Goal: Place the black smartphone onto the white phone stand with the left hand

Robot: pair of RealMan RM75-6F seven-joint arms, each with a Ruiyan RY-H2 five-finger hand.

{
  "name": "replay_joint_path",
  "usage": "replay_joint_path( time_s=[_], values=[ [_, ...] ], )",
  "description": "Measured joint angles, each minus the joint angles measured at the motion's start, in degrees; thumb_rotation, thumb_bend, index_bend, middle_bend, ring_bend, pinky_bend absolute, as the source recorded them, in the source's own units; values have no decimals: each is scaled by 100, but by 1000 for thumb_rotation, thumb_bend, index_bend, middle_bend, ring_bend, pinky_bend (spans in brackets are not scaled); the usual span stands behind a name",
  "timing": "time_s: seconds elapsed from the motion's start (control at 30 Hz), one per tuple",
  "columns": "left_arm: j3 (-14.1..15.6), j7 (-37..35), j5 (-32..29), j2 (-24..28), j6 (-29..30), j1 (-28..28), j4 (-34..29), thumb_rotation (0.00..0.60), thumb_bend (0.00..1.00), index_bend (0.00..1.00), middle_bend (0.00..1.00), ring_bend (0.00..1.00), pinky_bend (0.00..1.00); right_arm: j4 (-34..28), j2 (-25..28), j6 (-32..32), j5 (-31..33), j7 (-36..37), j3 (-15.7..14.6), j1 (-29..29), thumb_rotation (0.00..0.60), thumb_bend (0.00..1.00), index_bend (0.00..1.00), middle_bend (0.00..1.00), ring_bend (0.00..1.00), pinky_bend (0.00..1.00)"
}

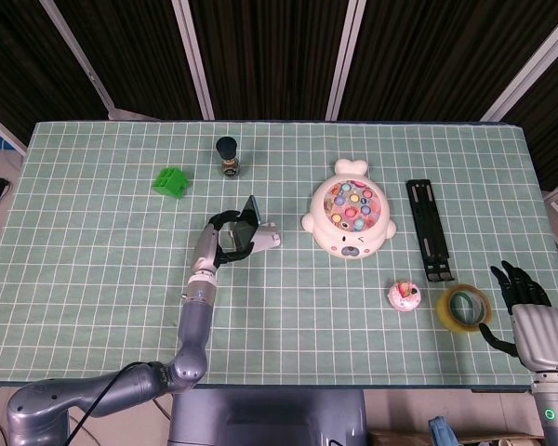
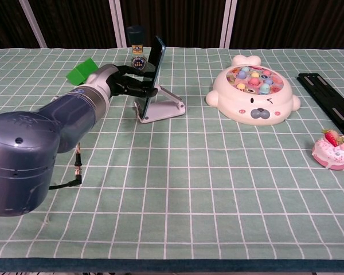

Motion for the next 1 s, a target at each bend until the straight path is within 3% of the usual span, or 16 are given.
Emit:
replay_joint_path(
  time_s=[0.4,0.77,1.0],
  values=[
    [95,49,19,80,-7,27,-105,600,240,156,161,0,0,3,-3,4,-3,5,0,-1,600,362,69,0,0,151],
    [214,128,42,199,-41,65,-249,600,182,19,2,0,0,5,-5,7,-4,-1,0,-2,600,362,69,0,0,151],
    [310,200,36,317,-76,116,-387,600,151,0,0,0,0,4,-5,9,-4,-1,2,-3,600,362,69,0,0,151]
  ],
)
